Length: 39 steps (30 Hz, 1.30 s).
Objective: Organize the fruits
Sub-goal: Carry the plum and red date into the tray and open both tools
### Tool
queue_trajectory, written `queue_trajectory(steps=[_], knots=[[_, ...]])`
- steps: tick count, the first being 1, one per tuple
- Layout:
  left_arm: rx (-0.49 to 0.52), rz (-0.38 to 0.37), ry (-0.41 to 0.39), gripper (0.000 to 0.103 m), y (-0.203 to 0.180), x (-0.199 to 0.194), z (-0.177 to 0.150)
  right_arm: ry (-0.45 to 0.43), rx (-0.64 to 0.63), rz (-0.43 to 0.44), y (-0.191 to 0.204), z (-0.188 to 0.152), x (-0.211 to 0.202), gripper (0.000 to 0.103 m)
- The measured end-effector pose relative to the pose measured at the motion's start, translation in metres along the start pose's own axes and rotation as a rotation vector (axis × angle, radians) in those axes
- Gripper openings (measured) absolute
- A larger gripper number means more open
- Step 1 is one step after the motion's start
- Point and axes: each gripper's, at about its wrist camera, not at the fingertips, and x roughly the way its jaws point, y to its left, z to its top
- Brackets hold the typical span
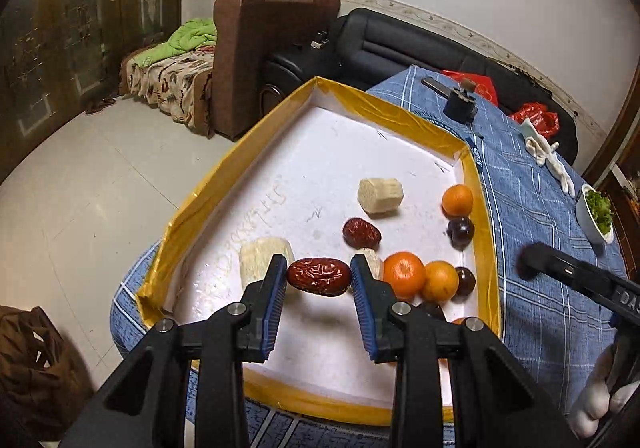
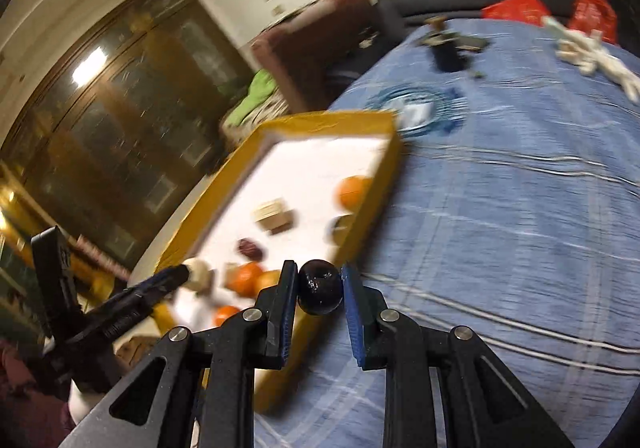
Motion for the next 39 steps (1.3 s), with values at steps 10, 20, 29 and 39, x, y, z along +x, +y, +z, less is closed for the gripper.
queue_trajectory(steps=[10,20,29,39], knots=[[-0.029,-0.043,-0.022,0.067,0.015,-0.009,-0.003,0.102,-0.055,-0.046,0.039,0.018,0.076,0.028],[-0.045,-0.003,-0.049,0.074,0.023,-0.018,-0.001,0.112,-0.053,-0.066,0.047,0.021,0.093,0.042],[-0.007,0.079,-0.087,0.081,0.009,-0.028,0.0,0.051,-0.078,-0.071,0.053,0.016,0.06,0.047],[0.027,0.103,-0.087,0.082,-0.008,-0.034,-0.003,0.003,-0.134,-0.131,0.055,-0.003,0.026,0.052]])
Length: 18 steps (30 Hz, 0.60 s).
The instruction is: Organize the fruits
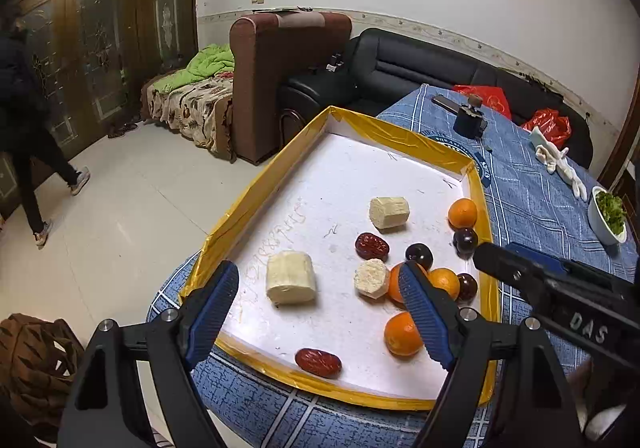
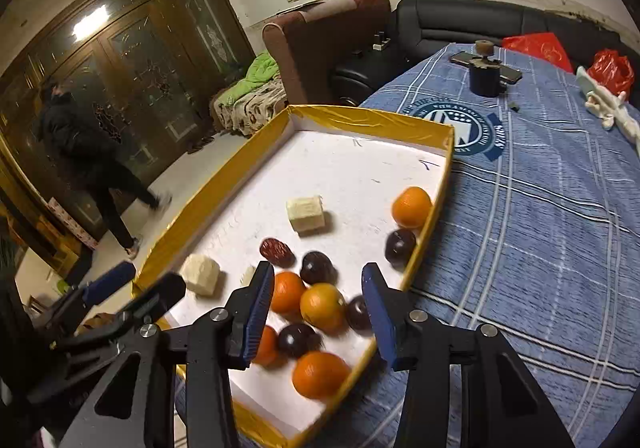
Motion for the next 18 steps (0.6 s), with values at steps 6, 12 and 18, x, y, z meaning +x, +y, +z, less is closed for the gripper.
queue_trajectory(steps=[6,12,18], knots=[[0.039,0.017,0.004,0.083,-0.013,-0.002,-0.003,-0.01,0.003,-0.035,-0.009,-0.014,-0.012,0.056],[0.074,0.008,0.007,0.083,-0.027,-0.004,-0.006,-0.001,0.034,-0.064,-0.026,-0.031,-0.02,0.056],[0.101,0.001,0.017,0.083,-0.04,-0.003,-0.007,0.0,0.066,-0.085,-0.041,-0.042,-0.029,0.057]])
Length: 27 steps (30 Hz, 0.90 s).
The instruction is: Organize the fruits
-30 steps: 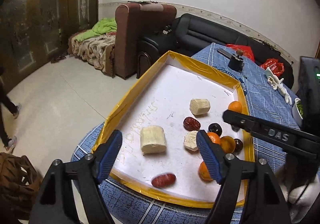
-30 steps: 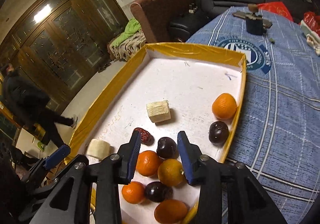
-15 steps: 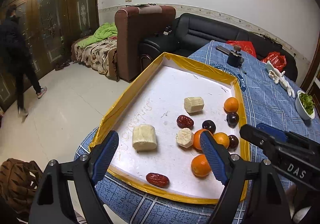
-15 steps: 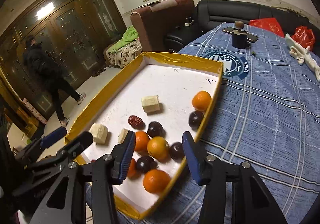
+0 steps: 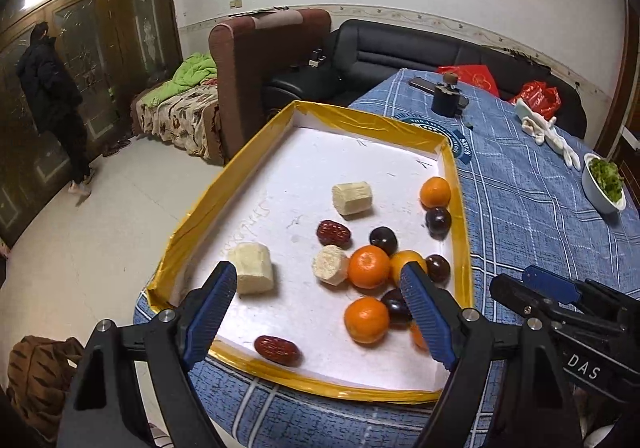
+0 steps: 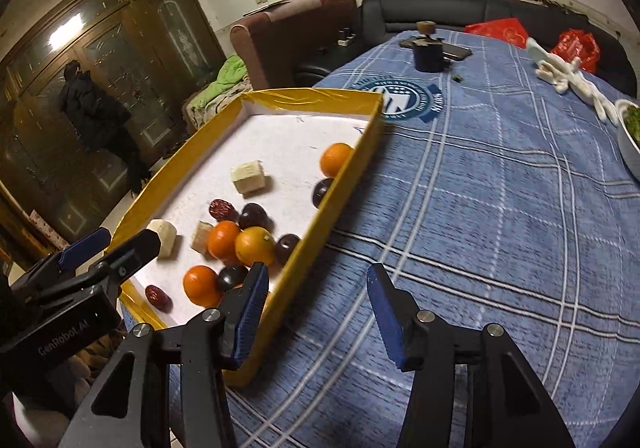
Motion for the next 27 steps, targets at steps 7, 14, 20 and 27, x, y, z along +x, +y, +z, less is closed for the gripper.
queue_trajectory(steps=[7,14,20,27], knots=[[0.031,-0.008,0.016,0.084,-0.016,0.002,-0.002,-0.005,-0.01,-0.031,-0.004,-0.011,-0.007,0.058],[0.045,-0.016,0.03,0.084,-0.023,0.004,-0.004,-0.003,-0.005,-0.037,-0.007,-0.018,-0.009,0.061],[0.051,-0.02,0.037,0.084,-0.029,0.005,-0.005,0.001,0.005,-0.04,-0.011,-0.021,-0.009,0.061],[0.059,-0.032,0.043,0.084,-0.035,0.005,-0.006,-0.008,0.008,-0.055,-0.015,-0.023,-0.013,0.061]])
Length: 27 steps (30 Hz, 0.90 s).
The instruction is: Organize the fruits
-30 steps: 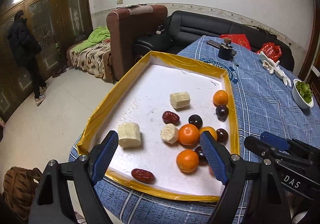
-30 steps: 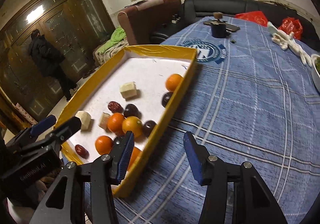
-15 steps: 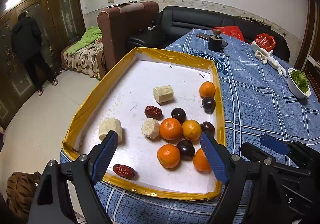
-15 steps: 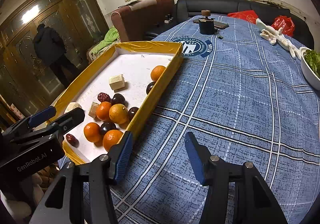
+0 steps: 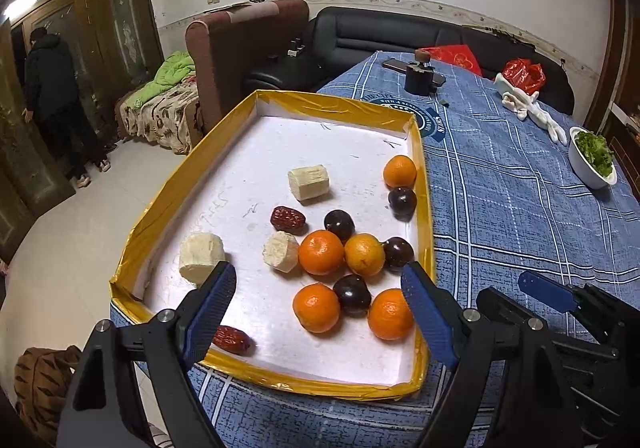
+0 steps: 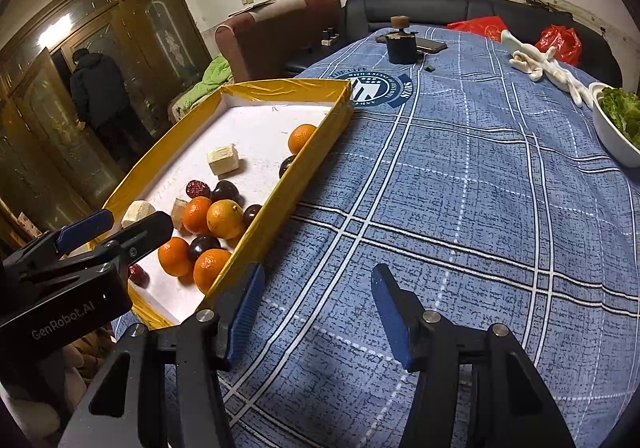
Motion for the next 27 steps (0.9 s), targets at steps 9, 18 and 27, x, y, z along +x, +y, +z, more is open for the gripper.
queue_trajectory(steps=[9,18,27], knots=[[-0.009,-0.042,-0.008,0.084,-0.008,-0.005,0.001,-0.02,-0.003,-0.029,-0.006,-0.005,-0.007,0.063],[-0.047,0.006,-0.164,0.09,-0.005,-0.039,0.005,-0.066,-0.044,-0.049,0.002,-0.008,-0.021,0.068],[-0.075,0.183,-0.377,0.103,-0.006,-0.086,0.006,-0.116,-0.115,-0.046,0.02,-0.015,-0.034,0.075]])
